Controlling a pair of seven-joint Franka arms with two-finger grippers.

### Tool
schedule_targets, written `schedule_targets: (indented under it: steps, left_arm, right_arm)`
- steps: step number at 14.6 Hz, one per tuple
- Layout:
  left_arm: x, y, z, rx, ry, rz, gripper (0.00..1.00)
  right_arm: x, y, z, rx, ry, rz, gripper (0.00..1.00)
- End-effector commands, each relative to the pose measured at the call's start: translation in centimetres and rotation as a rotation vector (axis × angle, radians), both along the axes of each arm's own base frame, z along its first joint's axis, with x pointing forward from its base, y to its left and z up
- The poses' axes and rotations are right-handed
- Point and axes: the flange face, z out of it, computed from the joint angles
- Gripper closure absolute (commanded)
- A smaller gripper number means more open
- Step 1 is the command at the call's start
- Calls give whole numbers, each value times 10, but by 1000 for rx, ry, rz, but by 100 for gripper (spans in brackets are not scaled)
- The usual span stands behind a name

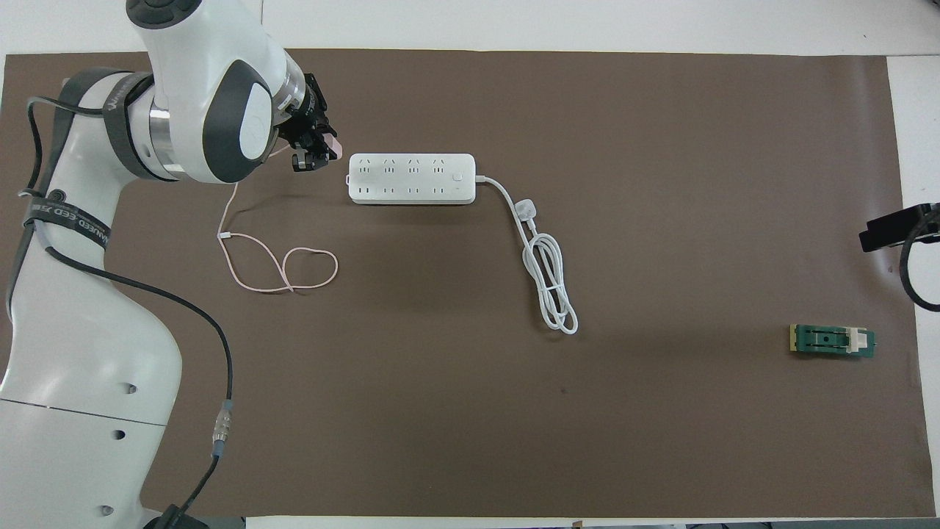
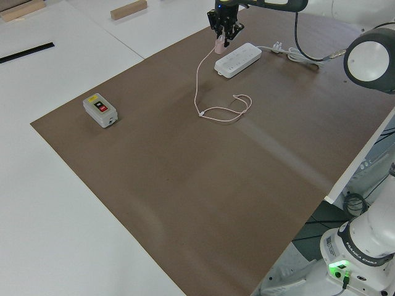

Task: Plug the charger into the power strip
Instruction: 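Bring the pink charger with the left gripper to the strip's end socket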

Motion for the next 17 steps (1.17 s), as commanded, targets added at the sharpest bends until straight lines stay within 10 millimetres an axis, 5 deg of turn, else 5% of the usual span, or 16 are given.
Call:
schedule_targets:
  steps: [1, 17]
  left_arm:
    - [-5, -15, -18, -6, -5, 27, 100]
    - [-31, -30, -56, 13, 37, 31, 100]
  right_arm:
    - [-4, 0, 0, -10, 7, 7, 0]
    - [-4, 1, 0, -6, 2, 9, 0]
